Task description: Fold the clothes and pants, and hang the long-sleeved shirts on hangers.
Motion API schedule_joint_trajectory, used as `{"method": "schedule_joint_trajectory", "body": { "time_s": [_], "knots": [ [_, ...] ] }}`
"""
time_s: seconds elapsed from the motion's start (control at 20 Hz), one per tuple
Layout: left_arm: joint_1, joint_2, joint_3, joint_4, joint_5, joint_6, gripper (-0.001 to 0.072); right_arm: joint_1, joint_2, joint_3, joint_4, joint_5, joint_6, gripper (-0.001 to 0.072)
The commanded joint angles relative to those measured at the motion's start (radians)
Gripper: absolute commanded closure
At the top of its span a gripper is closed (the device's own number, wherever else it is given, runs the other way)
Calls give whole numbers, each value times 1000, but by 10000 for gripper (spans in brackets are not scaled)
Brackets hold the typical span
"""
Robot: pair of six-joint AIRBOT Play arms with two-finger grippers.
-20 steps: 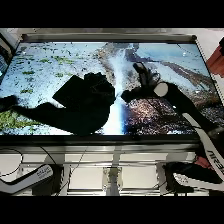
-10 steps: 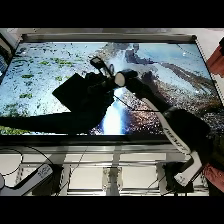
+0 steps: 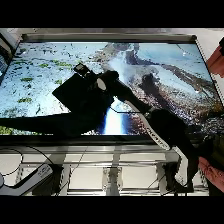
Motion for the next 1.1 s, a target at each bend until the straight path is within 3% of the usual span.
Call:
{"method": "schedule_joint_trajectory", "body": {
  "time_s": [0.0, 0.1, 0.2, 0.3, 0.45, 0.6, 0.85, 1.05],
  "knots": [
    [1, -1, -2, -28, 1, 1, 682, 11, -45, 12, -72, 4, 40, 245],
    [1, -1, -2, -85, 8, 17, 682, 6, -58, 12, -83, -10, 51, 315],
    [1, -1, -2, -147, 23, 19, 682, -1, -68, 13, -107, -23, 54, 445],
    [1, -1, -2, -228, 29, 45, 682, -10, -66, 17, -126, -24, 45, 689],
    [1, 1, -1, -341, 63, 79, 682, -56, -14, 51, -171, 40, 31, 690],
    [2, 24, -1, -357, 157, 79, 682, -162, 158, 52, -259, 109, 37, 690],
    [2, 113, -1, -360, 426, 80, 682, -468, 420, 45, -243, 279, 69, 690],
    [2, 175, -1, -360, 600, 101, 682, -708, 502, 28, -209, 354, 71, 691]
  ]
}}
